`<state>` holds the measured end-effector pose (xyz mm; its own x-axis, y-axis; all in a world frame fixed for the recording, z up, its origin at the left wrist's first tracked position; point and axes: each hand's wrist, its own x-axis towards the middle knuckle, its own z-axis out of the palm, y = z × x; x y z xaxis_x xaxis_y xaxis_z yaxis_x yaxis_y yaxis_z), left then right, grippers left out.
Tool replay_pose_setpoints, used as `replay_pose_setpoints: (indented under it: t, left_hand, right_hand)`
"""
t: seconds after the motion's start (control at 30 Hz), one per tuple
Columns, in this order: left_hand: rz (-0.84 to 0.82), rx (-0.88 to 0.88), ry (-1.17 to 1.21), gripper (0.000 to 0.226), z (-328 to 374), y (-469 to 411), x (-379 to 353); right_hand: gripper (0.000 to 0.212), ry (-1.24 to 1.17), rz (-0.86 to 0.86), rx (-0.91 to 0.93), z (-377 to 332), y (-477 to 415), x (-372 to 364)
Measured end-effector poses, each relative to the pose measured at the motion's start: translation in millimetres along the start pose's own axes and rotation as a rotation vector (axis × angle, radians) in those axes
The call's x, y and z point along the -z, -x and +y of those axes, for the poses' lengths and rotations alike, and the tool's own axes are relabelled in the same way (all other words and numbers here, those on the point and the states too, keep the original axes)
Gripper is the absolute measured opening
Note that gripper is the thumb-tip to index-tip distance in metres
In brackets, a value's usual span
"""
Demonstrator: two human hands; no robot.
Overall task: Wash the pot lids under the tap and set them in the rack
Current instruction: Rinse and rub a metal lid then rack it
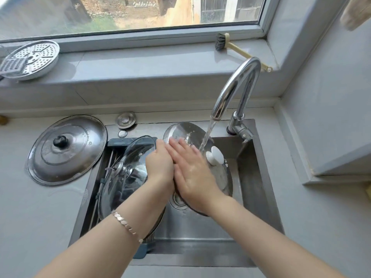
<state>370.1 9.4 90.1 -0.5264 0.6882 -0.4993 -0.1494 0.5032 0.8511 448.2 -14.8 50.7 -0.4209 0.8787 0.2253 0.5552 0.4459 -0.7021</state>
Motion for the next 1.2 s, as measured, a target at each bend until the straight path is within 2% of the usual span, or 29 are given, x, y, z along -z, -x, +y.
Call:
replay_pose_setpoints:
  t: [0.1,0.13,0.17,0.23,0.3,0.37,0.43,0.47,0.53,0.63,0.73,0.77,0.83,0.93,1.0,1.1,1.13,1.2]
  left_hand:
    - [0.076,0.030,0.048,0.041,1.1,-19.4,9.6]
    - [0.102,0.029,0.047,0.040,2.2,-24.6,13.4]
    - [0.111,0.022,0.033,0.040,4.0,-27.7,16.8]
    - [0.098,0.008,0.015,0.038,6.4,-30.6,22.1]
    - [0.077,0.001,0.005,0.038,7.5,-27.4,25.1]
    - [0.046,-0.004,-0.028,0.040,6.1,-22.6,25.2]
    - [0.008,-0.011,-0.064,0.040,4.2,-18.5,24.5]
    - [-0.006,-0.015,-0.065,0.038,4.3,-16.5,24.6]
    - [-0.008,-0.047,-0.088,0.038,3.3,-16.1,27.2]
    - [0.001,-0.123,-0.134,0.035,3.3,-17.8,32.2]
    - [-0.008,-0.107,-0.115,0.034,3.4,-20.9,35.3]
    - [-0.002,-0.093,-0.117,0.036,3.4,-21.3,36.5]
    - [0.017,-0.075,-0.116,0.035,2.1,-22.2,38.0]
    - [0.032,-0.034,-0.088,0.033,-2.4,-18.1,33.6]
    - [0.007,-0.003,-0.121,0.035,-6.7,-14.3,25.4]
    - [-0.071,0.095,-0.250,0.039,-20.7,-5.5,7.8]
    - [-0.101,0.138,-0.260,0.039,-27.0,-3.4,1.9]
    - [-0.176,0.252,-0.157,0.038,-35.9,0.2,-10.4]
  right_hand:
    - [0.041,0.136,-0.013,0.271,21.7,41.4,-8.6]
    - [0.036,0.069,-0.014,0.315,30.6,51.4,-4.7]
    - [0.031,-0.053,0.003,0.276,37.8,57.4,1.5]
    - [0.024,-0.264,0.167,0.018,47.9,55.0,17.0]
    - [0.019,-0.331,0.293,-0.323,58.2,38.0,30.8]
    - [0.029,-0.443,0.149,-0.554,63.1,16.2,39.6]
    - [0.019,-0.414,-0.021,-0.558,62.1,0.5,38.1]
    - [0.017,-0.340,-0.043,-0.527,59.2,-6.2,35.7]
    - [0.038,-0.319,0.026,-0.542,53.3,-16.7,31.3]
    - [0.050,-0.558,0.099,-0.745,52.4,-32.6,30.5]
    - [0.037,-0.679,0.037,-0.901,51.0,-36.2,28.5]
    - [0.038,-0.637,0.038,-0.888,50.7,-34.3,26.4]
    - [0.047,-0.508,0.080,-0.742,50.1,-27.4,23.5]
    - [0.040,-0.369,0.083,-0.539,54.6,-13.5,24.3]
    - [0.033,-0.222,-0.018,-0.541,65.0,-2.7,28.2]
    - [0.025,0.152,-0.310,-0.625,74.6,14.0,37.5]
    - [0.027,0.227,-0.353,-0.622,70.4,18.0,43.0]
    - [0.037,0.135,-0.369,-0.584,55.6,23.7,55.4]
